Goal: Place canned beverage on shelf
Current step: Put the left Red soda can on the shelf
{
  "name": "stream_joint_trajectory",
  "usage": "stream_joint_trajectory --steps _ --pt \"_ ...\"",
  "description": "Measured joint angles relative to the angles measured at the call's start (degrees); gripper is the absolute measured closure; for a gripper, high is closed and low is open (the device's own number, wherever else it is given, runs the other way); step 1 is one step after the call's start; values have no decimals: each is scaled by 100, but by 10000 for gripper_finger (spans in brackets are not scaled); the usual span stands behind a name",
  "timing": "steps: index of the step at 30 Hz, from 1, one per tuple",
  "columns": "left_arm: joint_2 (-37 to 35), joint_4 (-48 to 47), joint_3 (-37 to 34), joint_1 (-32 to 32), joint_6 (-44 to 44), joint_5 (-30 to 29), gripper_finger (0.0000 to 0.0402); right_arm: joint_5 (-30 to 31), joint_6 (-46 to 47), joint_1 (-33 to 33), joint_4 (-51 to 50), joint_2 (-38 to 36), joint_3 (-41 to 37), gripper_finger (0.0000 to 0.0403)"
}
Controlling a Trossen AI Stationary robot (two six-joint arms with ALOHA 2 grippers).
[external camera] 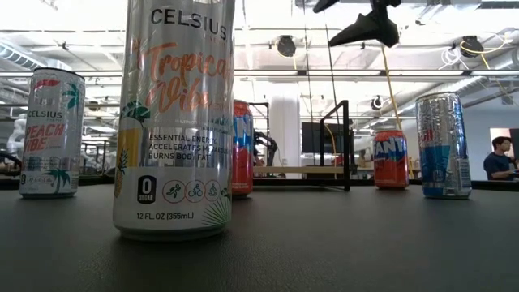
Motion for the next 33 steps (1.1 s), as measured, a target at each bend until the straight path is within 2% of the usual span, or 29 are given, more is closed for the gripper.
stream_joint_trajectory --steps 3,10,19,27,33 --pt "218 279 0 0 257 15 72 2 5 68 -131 2 0 108" --pt "767 233 0 0 576 242 72 2 -18 114 -166 0 0 106" --pt "1339 218 0 4 545 349 72 7 -42 221 -298 0 2 106" --pt "1554 211 2 22 531 291 74 7 79 221 -376 0 2 106" --pt "1546 213 2 110 525 315 107 7 130 221 -373 0 2 106"
